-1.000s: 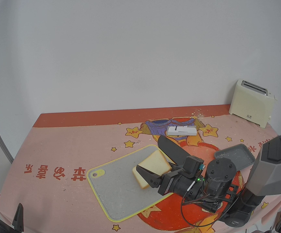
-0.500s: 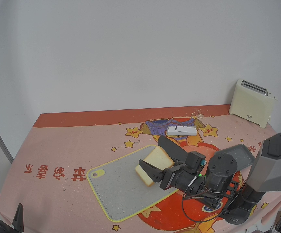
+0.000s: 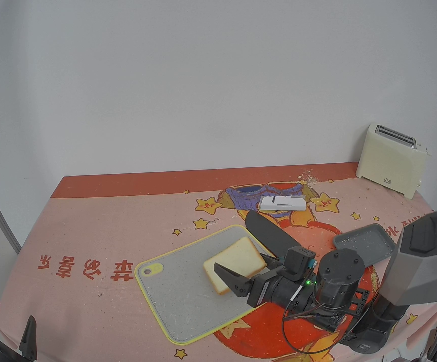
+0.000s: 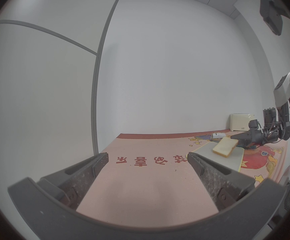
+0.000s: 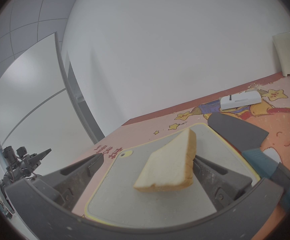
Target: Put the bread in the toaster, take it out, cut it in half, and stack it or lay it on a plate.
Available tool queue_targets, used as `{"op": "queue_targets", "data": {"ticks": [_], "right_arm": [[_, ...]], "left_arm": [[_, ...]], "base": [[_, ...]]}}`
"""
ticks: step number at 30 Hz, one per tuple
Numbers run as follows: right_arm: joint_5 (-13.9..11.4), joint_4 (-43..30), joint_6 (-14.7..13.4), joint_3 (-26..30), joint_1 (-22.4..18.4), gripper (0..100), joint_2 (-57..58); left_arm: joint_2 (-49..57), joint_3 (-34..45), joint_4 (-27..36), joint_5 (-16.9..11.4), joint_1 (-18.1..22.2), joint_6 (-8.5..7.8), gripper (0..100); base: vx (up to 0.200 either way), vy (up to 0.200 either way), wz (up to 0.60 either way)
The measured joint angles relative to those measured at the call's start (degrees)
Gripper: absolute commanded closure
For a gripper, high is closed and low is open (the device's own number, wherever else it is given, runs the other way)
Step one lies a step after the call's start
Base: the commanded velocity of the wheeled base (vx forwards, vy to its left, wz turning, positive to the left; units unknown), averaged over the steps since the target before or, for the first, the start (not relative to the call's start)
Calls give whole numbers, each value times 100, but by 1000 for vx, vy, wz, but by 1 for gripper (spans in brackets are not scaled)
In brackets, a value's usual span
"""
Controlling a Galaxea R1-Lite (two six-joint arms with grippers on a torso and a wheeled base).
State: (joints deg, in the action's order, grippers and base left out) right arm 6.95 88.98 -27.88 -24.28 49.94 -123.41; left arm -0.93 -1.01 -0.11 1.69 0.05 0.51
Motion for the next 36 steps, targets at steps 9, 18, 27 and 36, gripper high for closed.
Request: {"op": "queue_targets", "data": {"ticks": [9,18,27,36], "right_arm": [[112,0,-9,-333,-129,0,-68],[-143,0,467,-212,-80,0,163],[-294,-90,1018,-391,265,0,-284],[-260,-130,1253,-647,-52,0,-672]], "left_arm": [[0,0,0,0,5,0,0],[0,0,1,-4,0,13,0],[0,0,4,-4,5,28,0],[0,0,4,-4,0,27,0]], "base": [[0,0,0],[0,0,0],[0,0,0],[0,0,0]]}}
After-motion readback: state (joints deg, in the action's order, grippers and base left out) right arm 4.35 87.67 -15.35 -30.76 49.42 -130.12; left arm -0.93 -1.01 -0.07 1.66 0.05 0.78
